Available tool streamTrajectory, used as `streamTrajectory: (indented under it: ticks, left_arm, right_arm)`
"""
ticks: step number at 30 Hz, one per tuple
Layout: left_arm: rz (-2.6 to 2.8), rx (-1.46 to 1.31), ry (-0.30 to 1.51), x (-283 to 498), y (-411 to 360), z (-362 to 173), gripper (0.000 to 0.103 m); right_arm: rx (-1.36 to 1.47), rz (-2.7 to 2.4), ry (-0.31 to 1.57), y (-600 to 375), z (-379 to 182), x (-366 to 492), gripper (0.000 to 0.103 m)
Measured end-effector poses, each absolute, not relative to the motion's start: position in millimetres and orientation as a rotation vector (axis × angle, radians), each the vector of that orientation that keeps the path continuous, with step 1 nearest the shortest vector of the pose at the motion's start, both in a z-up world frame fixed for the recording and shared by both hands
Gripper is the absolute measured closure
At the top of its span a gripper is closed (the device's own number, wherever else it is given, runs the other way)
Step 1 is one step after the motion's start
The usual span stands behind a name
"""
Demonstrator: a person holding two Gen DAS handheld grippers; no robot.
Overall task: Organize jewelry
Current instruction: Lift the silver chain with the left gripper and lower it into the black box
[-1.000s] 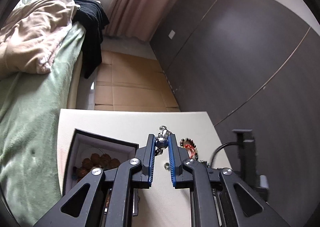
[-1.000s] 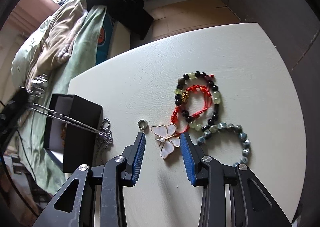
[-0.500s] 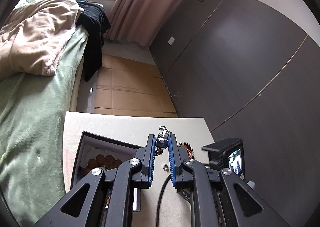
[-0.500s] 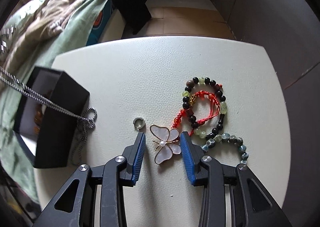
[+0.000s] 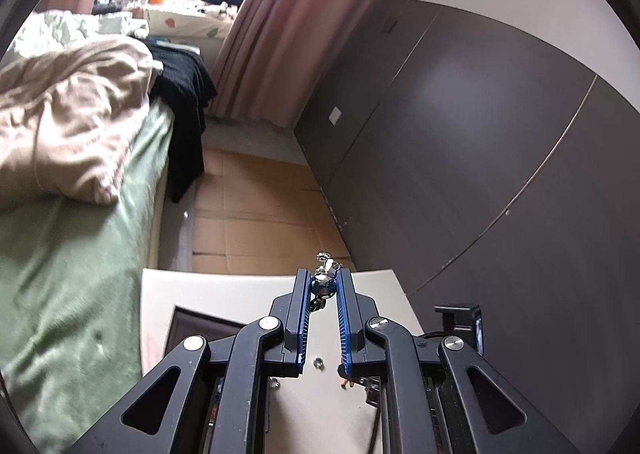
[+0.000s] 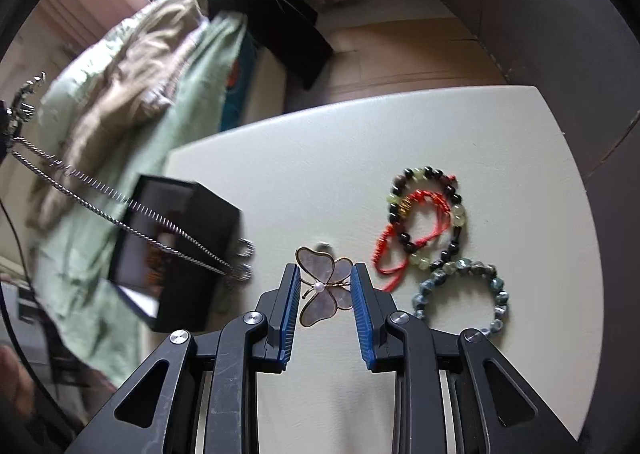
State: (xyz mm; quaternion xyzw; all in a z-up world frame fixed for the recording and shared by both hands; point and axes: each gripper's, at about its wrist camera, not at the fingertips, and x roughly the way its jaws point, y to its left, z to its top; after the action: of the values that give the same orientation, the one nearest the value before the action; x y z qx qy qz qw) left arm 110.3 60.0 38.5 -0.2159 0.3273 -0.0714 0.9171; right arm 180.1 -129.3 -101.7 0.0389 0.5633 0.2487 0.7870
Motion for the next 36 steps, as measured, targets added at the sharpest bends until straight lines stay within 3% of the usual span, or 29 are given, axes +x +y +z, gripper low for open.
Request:
streamTrajectory:
  ticks: [20,36]
  left_arm:
    - [-0.047,-0.217,0.461,88,49,206,0.090]
    - [0.019,-0.153,0.490,98,66,192,0.090]
  right_arm:
    - [0.216,0.606,1.150,-139,-76,186,0.076]
    - [0.223,0.636,1.148,-134,-76,186,0.076]
